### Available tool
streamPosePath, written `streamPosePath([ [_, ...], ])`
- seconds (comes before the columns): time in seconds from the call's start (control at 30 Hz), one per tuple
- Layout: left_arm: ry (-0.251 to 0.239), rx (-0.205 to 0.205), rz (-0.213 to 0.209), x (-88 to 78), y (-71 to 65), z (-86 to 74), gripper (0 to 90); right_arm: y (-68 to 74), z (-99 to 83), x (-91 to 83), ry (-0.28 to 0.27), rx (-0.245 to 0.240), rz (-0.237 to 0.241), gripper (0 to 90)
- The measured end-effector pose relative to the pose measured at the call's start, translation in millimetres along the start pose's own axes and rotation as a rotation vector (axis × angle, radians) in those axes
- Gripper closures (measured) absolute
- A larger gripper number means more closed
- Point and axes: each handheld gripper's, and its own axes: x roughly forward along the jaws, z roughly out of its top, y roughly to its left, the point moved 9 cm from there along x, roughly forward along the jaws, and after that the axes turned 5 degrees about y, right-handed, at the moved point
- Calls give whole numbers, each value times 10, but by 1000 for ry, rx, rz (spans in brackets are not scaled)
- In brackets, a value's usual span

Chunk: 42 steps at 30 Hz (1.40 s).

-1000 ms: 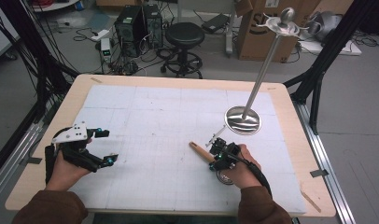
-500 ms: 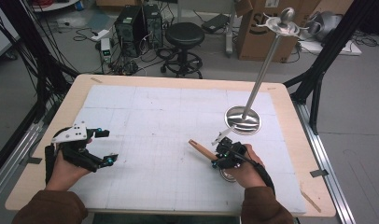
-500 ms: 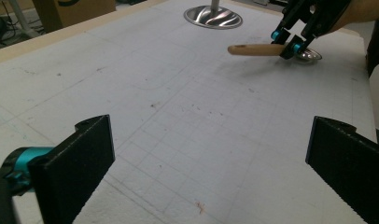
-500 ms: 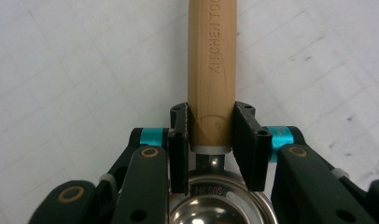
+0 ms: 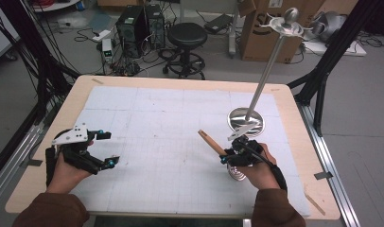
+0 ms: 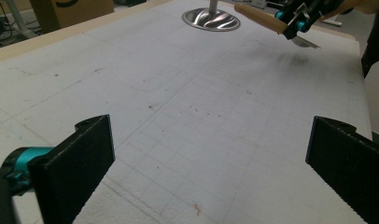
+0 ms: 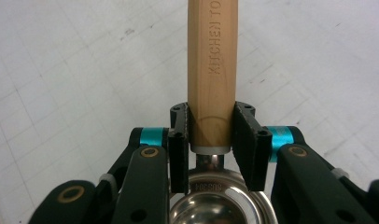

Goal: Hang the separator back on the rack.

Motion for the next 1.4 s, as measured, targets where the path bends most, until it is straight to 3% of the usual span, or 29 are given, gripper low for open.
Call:
streamPosePath([
  [0.17, 9, 2, -1, 18, -10, -7, 17, -60, 51, -132, -75, -4, 8, 687],
  [0.6, 9, -1, -9, 24, -13, -14, 17, -248, 89, -579, -191, 15, -29, 686],
  [1.03, 9, -3, -9, 29, -13, -16, 17, -401, 90, -920, -300, 33, -55, 686],
  [1.4, 9, -10, -8, 25, -3, -22, 17, -592, 139, -1335, -445, 65, -79, 685],
])
